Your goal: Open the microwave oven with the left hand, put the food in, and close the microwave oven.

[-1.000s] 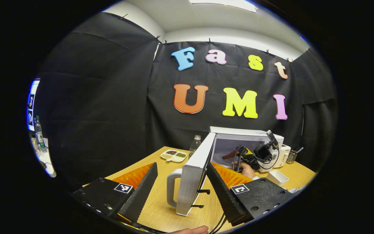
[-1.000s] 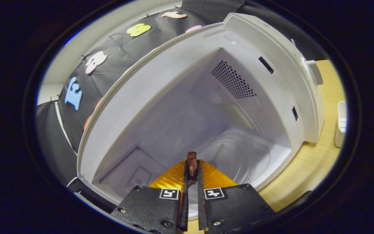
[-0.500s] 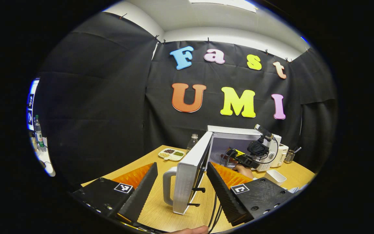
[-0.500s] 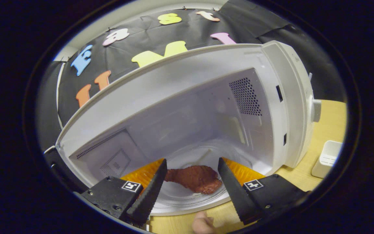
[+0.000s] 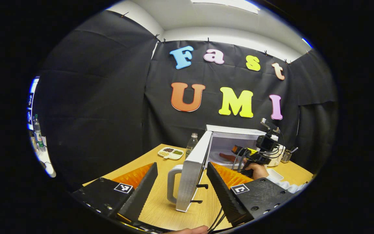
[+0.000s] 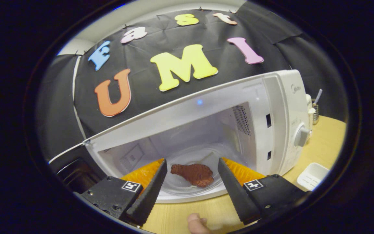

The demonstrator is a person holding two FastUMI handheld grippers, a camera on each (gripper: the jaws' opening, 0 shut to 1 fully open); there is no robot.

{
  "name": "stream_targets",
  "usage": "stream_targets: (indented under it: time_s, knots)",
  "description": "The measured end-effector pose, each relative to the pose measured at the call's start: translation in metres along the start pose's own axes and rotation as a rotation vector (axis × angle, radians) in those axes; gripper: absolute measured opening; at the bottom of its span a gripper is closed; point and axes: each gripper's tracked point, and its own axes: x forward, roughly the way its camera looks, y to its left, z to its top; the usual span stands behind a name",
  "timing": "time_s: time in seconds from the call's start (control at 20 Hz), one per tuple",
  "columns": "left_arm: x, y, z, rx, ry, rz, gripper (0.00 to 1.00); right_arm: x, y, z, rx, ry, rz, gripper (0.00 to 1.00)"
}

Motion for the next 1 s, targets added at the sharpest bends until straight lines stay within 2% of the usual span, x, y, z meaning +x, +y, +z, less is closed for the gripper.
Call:
stream_targets:
  time_s: [0.25,0.4,0.5,0.55,0.65,0.75,0.85,1.0]
  knots:
    - [-0.004,0.040,-0.001,0.030,0.008,0.035,0.94,-0.084,-0.018,0.026,-0.127,0.034,0.084,1.00]
    - [-0.005,0.068,-0.007,0.042,0.012,0.094,0.94,-0.140,-0.035,0.061,-0.215,-0.023,0.106,1.00]
    - [-0.002,0.074,-0.009,0.030,-0.001,0.101,0.93,-0.175,-0.052,0.084,-0.269,-0.078,0.093,1.00]
    - [0.001,0.072,-0.015,0.013,0.012,0.077,0.77,-0.191,-0.061,0.095,-0.292,-0.101,0.080,1.00]
    - [0.008,0.063,-0.024,-0.021,0.036,0.019,0.38,-0.219,-0.076,0.110,-0.317,-0.140,0.069,1.00]
    - [0.012,0.068,-0.029,-0.037,0.052,0.024,0.00,-0.244,-0.087,0.124,-0.307,-0.168,0.069,1.00]
    - [0.020,0.074,-0.032,-0.004,0.048,0.051,0.00,-0.262,-0.097,0.131,-0.306,-0.170,0.071,1.00]
    - [0.026,0.066,-0.035,0.018,0.064,0.033,0.00,-0.278,-0.103,0.137,-0.328,-0.155,0.076,1.00]
